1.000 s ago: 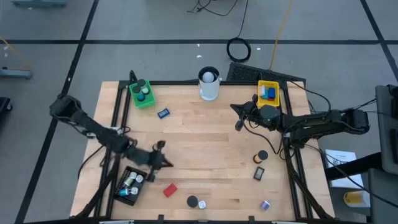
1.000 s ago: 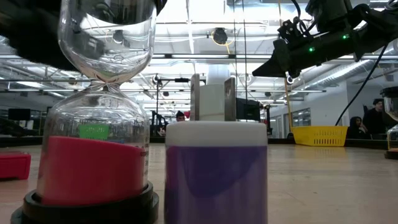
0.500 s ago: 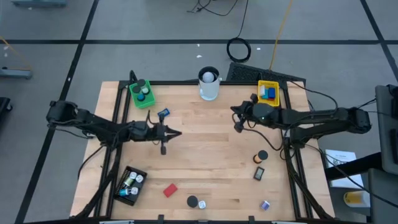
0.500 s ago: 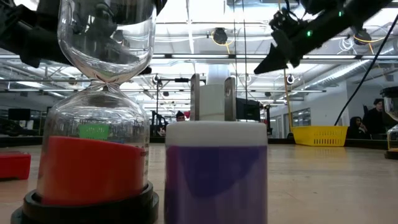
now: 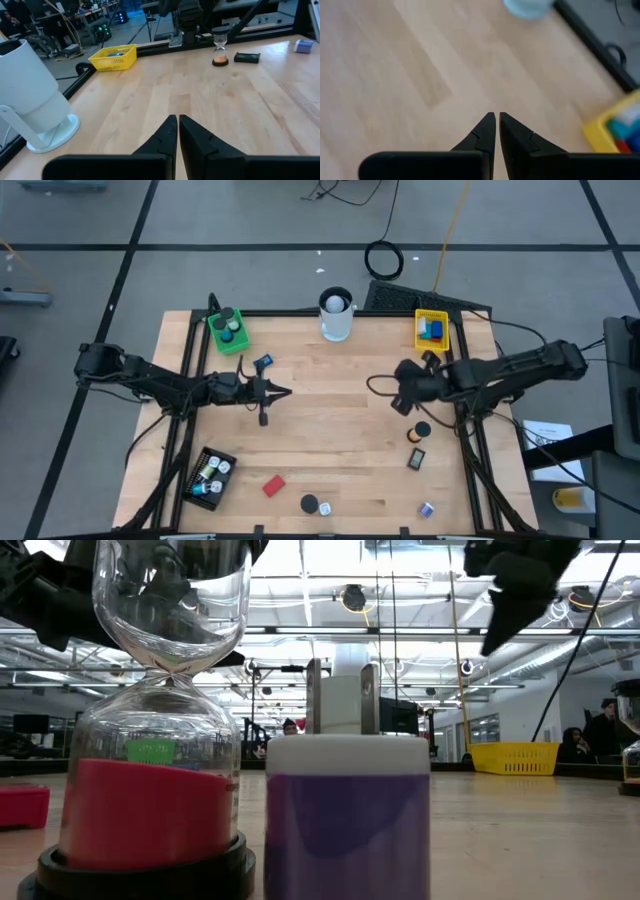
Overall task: Pick & Place Office items
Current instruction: Put the orange hourglass timer into the green bin
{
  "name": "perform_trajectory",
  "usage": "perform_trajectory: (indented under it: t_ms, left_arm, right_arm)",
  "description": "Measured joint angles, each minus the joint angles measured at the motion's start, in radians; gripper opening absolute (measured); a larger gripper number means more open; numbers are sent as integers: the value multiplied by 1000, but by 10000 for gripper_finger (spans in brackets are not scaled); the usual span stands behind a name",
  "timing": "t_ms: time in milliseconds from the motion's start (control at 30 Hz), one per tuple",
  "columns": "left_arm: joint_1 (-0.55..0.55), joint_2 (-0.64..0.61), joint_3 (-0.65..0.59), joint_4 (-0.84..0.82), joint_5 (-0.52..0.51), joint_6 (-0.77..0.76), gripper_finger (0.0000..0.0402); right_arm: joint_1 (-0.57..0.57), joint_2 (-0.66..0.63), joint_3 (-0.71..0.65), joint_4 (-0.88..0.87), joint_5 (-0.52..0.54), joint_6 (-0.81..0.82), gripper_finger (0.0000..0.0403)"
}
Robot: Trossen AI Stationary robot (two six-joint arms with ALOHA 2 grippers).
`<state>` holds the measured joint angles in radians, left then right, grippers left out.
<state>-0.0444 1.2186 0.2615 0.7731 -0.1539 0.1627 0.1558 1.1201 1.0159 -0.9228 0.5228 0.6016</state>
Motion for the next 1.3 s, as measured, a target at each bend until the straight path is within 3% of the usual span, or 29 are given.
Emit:
perform_trajectory:
  t_ms: [233, 400, 733, 1000, 1133, 1300]
  left_arm:
    - [0, 0, 0, 3, 6, 37, 26]
    - [9, 1, 0, 40, 83, 72, 26]
    - [47, 1, 0, 32, 97, 65, 26]
    - [50, 1, 0, 7, 102, 64, 26]
    - [50, 1, 0, -16, 102, 53, 26]
    - [50, 1, 0, -16, 102, 53, 26]
  right_arm:
    - [149, 98, 86, -260, -58, 297, 20]
    - [250, 152, 142, -372, -161, 495, 38]
    - [451, 184, 200, -501, -289, 811, 181]
    - [544, 189, 151, -493, -205, 935, 298]
    - [547, 189, 75, -426, -206, 951, 331]
    - [549, 190, -1, -314, -205, 908, 343]
